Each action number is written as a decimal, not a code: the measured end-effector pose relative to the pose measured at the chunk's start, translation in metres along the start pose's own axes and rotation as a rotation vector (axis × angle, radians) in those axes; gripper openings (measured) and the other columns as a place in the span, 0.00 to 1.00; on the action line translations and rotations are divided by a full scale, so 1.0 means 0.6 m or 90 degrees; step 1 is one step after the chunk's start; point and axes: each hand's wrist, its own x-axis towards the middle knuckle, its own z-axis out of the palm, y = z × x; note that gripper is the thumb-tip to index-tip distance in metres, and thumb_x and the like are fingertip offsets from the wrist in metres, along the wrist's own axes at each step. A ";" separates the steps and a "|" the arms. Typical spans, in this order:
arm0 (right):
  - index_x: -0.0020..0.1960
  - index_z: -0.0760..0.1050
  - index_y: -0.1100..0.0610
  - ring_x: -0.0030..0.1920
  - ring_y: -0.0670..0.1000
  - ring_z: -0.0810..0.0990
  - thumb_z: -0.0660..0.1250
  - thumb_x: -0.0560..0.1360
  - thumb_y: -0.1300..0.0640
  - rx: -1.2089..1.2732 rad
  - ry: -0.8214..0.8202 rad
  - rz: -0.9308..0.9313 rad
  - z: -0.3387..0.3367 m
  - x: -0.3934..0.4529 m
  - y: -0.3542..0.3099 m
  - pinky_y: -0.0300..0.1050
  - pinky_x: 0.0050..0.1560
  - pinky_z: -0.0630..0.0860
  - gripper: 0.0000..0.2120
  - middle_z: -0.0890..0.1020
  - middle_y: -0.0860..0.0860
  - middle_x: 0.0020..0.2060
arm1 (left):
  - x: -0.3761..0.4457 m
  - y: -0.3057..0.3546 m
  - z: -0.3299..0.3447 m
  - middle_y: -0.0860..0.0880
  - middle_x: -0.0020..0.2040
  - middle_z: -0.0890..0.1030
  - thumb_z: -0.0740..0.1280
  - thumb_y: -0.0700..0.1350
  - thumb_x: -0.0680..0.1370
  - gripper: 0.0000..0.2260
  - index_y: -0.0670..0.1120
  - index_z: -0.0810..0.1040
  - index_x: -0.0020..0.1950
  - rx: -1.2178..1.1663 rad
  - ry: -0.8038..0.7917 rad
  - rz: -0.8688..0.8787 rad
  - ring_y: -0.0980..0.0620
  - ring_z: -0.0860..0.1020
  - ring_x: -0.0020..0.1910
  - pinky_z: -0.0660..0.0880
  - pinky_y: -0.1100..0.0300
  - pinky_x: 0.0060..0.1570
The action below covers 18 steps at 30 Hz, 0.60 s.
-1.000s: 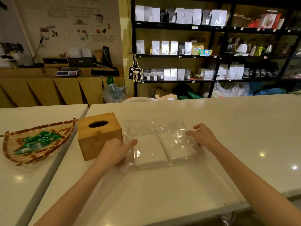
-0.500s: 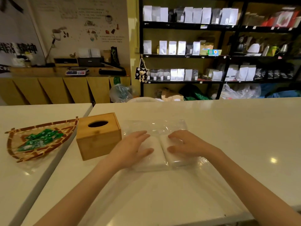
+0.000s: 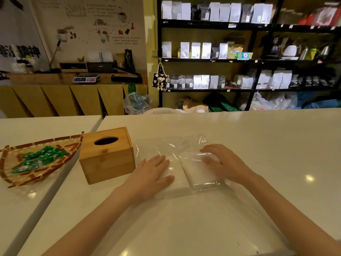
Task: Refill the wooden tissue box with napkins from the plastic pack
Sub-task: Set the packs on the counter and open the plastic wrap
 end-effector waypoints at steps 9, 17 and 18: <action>0.43 0.81 0.62 0.30 0.49 0.74 0.65 0.74 0.56 0.313 0.049 0.355 -0.047 -0.013 0.064 0.34 0.28 0.68 0.10 0.82 0.55 0.35 | 0.117 0.093 -0.028 0.51 0.76 0.58 0.51 0.49 0.81 0.19 0.49 0.64 0.72 -0.104 -0.030 0.142 0.54 0.54 0.75 0.51 0.62 0.70; 0.35 0.80 0.57 0.22 0.44 0.70 0.72 0.68 0.62 0.437 -0.010 0.352 -0.044 -0.019 0.048 0.34 0.23 0.63 0.04 0.78 0.51 0.26 | 0.170 0.117 0.014 0.52 0.77 0.56 0.46 0.50 0.82 0.20 0.50 0.60 0.73 -0.131 -0.106 0.131 0.55 0.51 0.76 0.45 0.53 0.73; 0.36 0.80 0.57 0.23 0.46 0.70 0.72 0.68 0.63 0.454 -0.009 0.362 -0.042 -0.017 0.046 0.35 0.23 0.62 0.03 0.77 0.52 0.27 | 0.172 0.117 0.016 0.52 0.77 0.55 0.46 0.50 0.82 0.20 0.51 0.59 0.73 -0.138 -0.109 0.129 0.55 0.51 0.76 0.44 0.54 0.73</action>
